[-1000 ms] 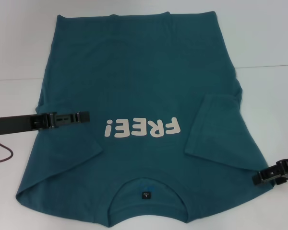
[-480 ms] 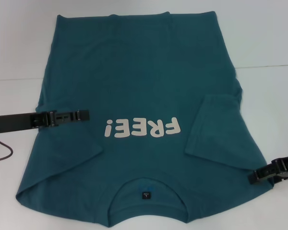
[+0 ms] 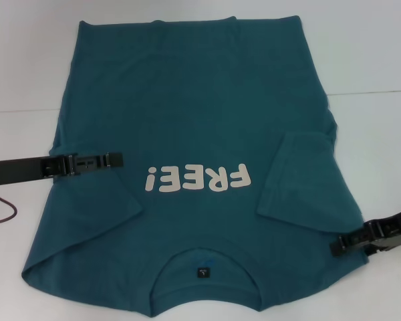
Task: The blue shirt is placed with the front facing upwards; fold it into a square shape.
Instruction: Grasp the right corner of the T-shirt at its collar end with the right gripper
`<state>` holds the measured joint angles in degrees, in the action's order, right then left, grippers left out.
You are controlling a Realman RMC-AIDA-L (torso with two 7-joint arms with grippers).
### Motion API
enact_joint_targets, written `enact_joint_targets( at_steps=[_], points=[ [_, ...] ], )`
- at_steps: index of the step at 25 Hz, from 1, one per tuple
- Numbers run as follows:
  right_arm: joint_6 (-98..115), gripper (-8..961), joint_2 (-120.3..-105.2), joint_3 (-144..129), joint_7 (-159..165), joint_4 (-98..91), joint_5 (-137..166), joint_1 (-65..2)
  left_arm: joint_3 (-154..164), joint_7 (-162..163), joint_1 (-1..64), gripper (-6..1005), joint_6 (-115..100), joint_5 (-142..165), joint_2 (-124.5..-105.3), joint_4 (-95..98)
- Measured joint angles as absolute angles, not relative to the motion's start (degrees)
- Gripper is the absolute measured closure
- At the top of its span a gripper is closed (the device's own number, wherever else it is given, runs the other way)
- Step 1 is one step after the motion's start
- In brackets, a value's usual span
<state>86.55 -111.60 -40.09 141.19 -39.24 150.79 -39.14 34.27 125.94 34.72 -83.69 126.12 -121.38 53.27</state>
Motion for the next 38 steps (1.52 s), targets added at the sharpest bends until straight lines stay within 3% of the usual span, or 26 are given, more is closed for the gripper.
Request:
enact_joint_targets(
  at_steps=[25,30,38],
  points=[
    [85.35,75,-111.94,-40.49,141.45,-37.30,145.99,-40.09,34.41,125.16,34.59,96,-82.79,125.76,-121.64,53.16],
    [84.89,243,-111.65,-40.31,142.55,-37.33,146.01,-39.68,34.23,125.07,34.38,95,-82.79,125.70,-121.64,53.17],
    [84.20,423,-111.36,-40.25,142.80,-37.63,146.09,-39.46,34.13,124.99,34.36,96,-82.79,125.68,-121.64,53.16]
  ],
)
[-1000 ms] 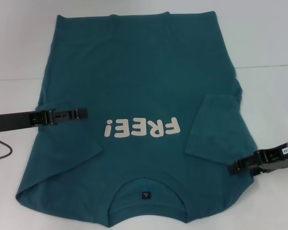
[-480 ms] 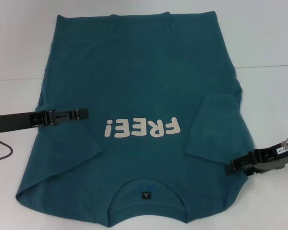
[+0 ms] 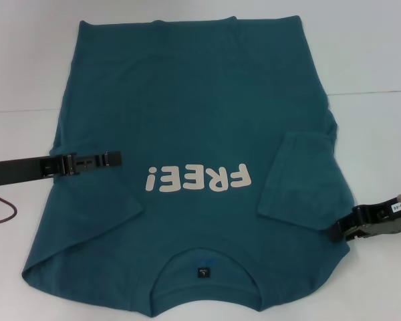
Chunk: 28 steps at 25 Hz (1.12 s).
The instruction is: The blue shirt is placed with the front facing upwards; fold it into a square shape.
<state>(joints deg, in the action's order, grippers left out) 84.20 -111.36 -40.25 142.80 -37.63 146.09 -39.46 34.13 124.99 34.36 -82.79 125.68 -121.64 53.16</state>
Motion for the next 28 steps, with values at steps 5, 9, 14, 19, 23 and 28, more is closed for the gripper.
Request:
enact_joint_targets(
  at_steps=[5,9,14,19,23,28],
  points=[
    [84.20,576,-111.35,-40.50,142.82,-37.66,146.16,-39.70,34.10,124.98,34.49,96,-82.41,125.63,-121.49,52.14],
    [84.20,775,-111.28,-40.52,142.82,-37.75,146.17,-39.71,34.09,124.76,34.61,95,-82.11,125.61,-121.36,51.77],
    [84.20,916,-110.64,-40.52,142.70,-37.84,146.17,-39.41,34.03,124.89,34.62,95,-82.34,125.59,-121.21,51.76],
    [84.20,915,-110.20,-40.55,142.26,-37.87,146.22,-39.38,33.83,128.82,34.12,96,-83.72,126.32,-120.14,52.40],
    [84.39,914,-110.06,-40.54,142.18,-37.89,146.25,-39.39,31.21,132.44,33.90,96,-87.30,129.73,-119.03,54.14],
    [84.39,913,-110.06,-40.52,142.09,-37.89,146.22,-39.65,29.31,139.60,32.84,95,-89.38,135.38,-118.27,58.73]
  ],
)
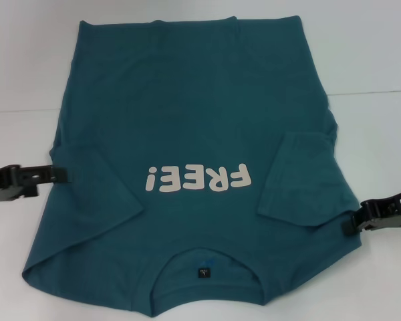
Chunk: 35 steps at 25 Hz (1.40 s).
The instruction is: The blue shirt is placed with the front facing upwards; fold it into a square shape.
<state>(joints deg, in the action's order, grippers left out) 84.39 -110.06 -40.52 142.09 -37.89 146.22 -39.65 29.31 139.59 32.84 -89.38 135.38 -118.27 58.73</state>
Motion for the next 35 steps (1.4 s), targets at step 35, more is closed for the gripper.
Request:
enact_joint_targets(
  at_steps=[35],
  points=[
    [85.06,903,-110.56,-41.34,141.20,-37.88,146.24,-40.43,34.65,152.73,33.13,96,-97.48,149.07,-118.45,60.61]
  ],
)
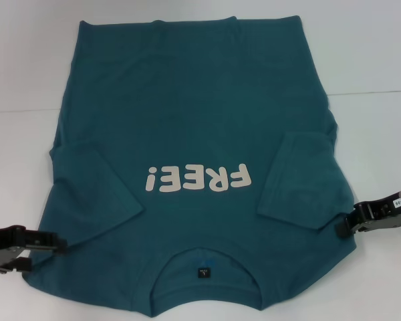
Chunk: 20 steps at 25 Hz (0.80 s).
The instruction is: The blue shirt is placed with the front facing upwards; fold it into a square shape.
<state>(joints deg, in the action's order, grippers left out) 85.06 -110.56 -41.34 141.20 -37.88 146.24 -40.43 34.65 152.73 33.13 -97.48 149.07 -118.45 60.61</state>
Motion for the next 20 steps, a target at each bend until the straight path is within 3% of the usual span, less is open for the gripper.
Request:
enact_joint_targets(
  at_steps=[20],
  points=[
    [84.67,898,-110.65,-41.40,140.62,-37.55,146.25,-40.42,34.62,152.42,33.71,95,-90.40,152.77,-118.13,55.54]
  ],
)
